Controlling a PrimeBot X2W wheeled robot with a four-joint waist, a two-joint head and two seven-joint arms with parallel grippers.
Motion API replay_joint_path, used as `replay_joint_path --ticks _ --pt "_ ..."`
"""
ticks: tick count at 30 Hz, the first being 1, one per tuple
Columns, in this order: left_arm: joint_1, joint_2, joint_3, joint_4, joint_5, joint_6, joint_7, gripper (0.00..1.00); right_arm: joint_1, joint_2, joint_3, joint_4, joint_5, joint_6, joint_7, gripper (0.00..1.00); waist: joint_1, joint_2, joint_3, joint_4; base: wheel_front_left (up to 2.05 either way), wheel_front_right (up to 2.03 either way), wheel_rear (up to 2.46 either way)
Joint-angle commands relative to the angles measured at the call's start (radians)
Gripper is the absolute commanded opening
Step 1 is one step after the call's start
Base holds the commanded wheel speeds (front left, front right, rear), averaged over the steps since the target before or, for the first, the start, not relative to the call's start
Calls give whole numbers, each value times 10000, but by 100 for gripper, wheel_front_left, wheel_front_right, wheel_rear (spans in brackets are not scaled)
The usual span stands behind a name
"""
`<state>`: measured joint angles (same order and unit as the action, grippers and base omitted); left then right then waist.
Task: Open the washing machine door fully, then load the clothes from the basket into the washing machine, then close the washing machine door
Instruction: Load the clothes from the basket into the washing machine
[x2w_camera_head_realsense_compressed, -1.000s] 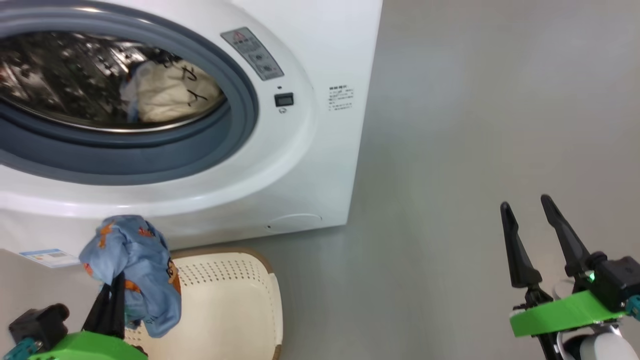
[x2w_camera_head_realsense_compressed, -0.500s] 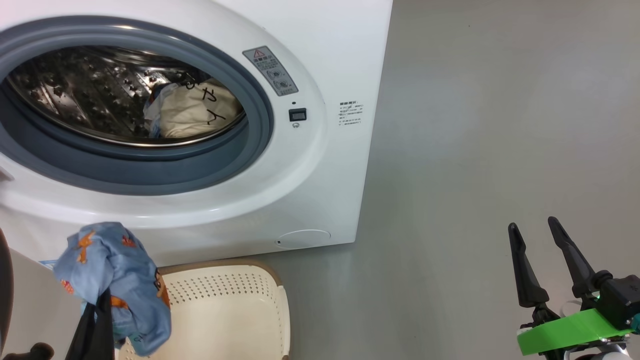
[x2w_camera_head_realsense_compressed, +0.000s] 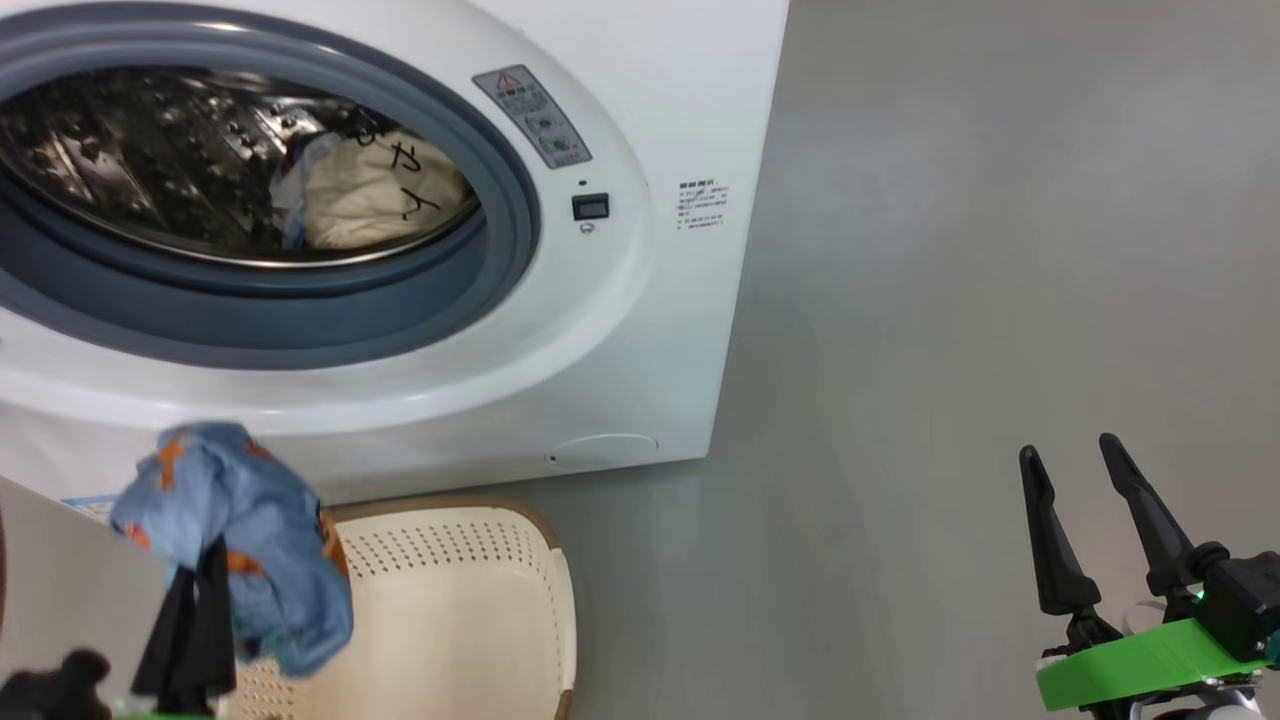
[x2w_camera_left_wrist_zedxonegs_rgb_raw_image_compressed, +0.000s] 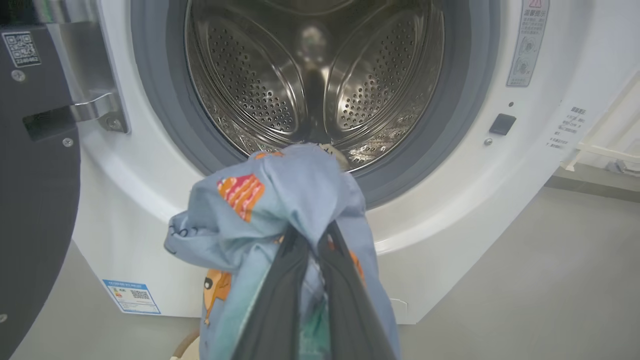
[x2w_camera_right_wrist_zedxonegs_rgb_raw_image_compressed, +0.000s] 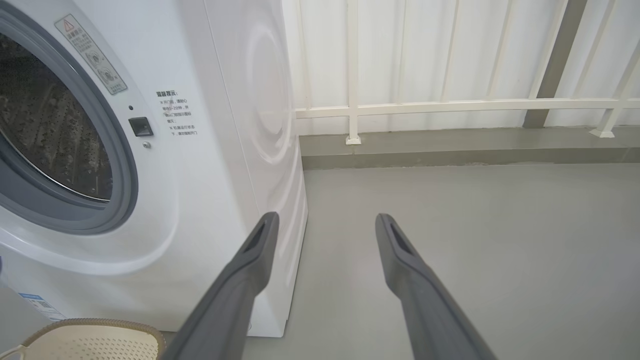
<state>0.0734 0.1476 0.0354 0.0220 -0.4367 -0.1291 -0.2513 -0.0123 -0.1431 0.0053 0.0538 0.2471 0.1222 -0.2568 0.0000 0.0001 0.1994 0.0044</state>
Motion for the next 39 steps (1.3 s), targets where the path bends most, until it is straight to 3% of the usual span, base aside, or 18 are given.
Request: replay_joint_path --ticks 1,14,27,31,35,36,37,39 --pt "-735 352 233 -336 28 -15 -105 0 -228 -55 222 -275 -22 85 -49 100 0 -1 311 -65 0 0 0" --pt "-4275 1215 111 727 102 -15 -105 0 -946 193 306 -376 -71 85 -49 100 0 -1 1640 -632 0 0 0" --pt "-8728 2255 -42 5566 -412 -15 -105 0 -1609 589 629 -423 -67 85 -49 100 0 -1 2821 -1656 0 0 0" --pt "-9933 2429 25 6043 7 -15 -105 0 -1748 632 677 -476 -76 85 -49 100 0 -1 3115 -1820 0 0 0" --pt "-10601 2352 939 6080 527 -15 -105 2 -1941 662 806 -483 -82 85 -49 100 0 -1 3314 -1981 0 0 0" --pt "-10630 2310 1121 6150 677 -15 -105 47 -1984 669 852 -477 -83 85 -49 100 0 -1 3336 -2032 0 0 0" --pt "-10637 2252 1278 6286 781 -15 -105 100 -2016 676 885 -475 -86 85 -49 100 0 -1 3350 -2068 0 0 0" --pt "-10625 2171 1512 6399 971 -15 -105 100 -2056 683 915 -487 -88 85 -49 100 0 -1 3374 -2121 0 0 0"
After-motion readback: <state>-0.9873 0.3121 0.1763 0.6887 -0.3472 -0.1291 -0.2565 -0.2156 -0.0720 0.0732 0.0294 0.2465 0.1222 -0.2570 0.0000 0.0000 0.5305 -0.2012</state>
